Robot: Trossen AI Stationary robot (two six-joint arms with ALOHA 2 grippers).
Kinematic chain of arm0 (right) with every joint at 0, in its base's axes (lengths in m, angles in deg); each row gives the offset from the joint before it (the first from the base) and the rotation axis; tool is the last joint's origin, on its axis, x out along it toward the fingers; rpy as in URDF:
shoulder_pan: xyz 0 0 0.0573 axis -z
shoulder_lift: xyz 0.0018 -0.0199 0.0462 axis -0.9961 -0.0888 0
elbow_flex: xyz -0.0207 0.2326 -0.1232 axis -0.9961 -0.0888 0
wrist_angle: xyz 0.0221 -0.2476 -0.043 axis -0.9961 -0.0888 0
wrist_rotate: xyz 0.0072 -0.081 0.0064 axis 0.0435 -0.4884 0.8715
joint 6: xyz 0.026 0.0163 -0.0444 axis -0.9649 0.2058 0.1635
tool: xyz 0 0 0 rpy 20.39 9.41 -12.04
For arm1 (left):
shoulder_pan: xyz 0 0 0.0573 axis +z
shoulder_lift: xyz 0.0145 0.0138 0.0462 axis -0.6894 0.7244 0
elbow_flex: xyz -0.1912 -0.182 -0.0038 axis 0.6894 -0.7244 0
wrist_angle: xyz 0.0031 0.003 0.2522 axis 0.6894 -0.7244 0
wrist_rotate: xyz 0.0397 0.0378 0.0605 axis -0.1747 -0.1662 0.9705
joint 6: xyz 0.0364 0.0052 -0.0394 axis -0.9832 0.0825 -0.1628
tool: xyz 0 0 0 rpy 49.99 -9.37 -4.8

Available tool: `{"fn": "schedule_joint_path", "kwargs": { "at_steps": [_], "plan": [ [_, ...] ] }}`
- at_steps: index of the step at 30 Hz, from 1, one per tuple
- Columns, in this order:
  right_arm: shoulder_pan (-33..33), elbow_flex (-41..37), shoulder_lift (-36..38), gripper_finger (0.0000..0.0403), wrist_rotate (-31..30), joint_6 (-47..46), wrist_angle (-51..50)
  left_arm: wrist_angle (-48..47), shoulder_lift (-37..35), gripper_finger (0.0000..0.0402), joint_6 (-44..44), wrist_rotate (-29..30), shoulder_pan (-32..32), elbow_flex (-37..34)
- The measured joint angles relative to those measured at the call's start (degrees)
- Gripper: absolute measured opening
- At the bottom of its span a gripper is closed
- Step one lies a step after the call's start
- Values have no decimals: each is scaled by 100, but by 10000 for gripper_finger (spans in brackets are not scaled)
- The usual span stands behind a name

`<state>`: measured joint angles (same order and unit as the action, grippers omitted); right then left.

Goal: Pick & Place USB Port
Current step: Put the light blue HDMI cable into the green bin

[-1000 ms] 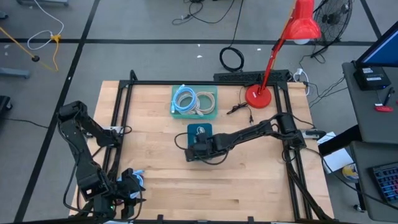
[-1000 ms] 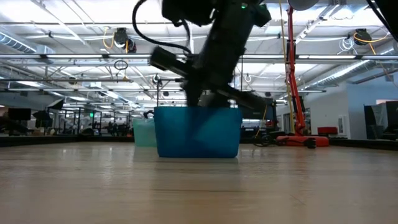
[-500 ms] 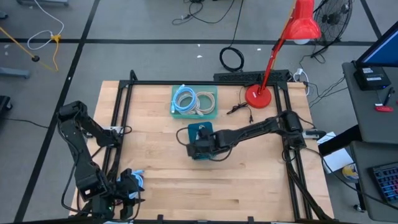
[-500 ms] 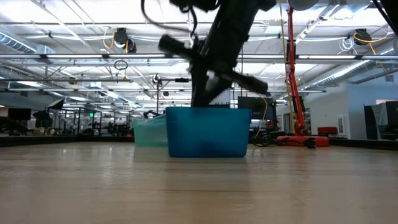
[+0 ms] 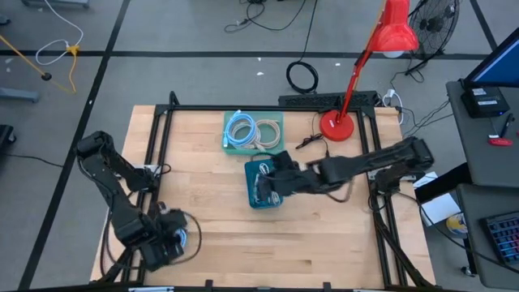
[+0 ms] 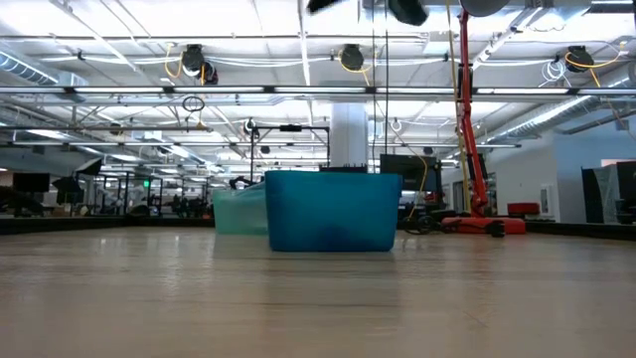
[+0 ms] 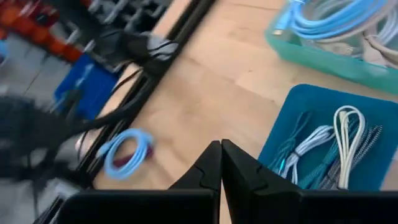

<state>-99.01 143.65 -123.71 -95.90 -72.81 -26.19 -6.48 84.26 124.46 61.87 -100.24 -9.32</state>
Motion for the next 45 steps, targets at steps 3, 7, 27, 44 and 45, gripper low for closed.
{"fn": "schedule_joint_path", "kwargs": {
  "at_steps": [3, 7, 27, 44, 45],
  "plan": [
    [-308, 2, 353, 0, -32, 159, -247, -901, 24, 170, 198, -489, 152, -20],
    [-776, 2, 682, 0, -163, 192, -782, -966, 24, 135, 209, -844, 156, -294],
    [-1939, -1, 1332, 0, -465, 607, -2570, 969, 13, 331, 31, -3398, 848, -2374],
    [-2019, -1, 1331, 0, -444, 865, -2239, 1963, -96, 34, 403, -3094, 1646, -2708],
    [-2026, -1, 1331, 0, -443, 859, -2295, 1852, -138, 34, 403, -2952, 1801, -2571]
  ]
}}
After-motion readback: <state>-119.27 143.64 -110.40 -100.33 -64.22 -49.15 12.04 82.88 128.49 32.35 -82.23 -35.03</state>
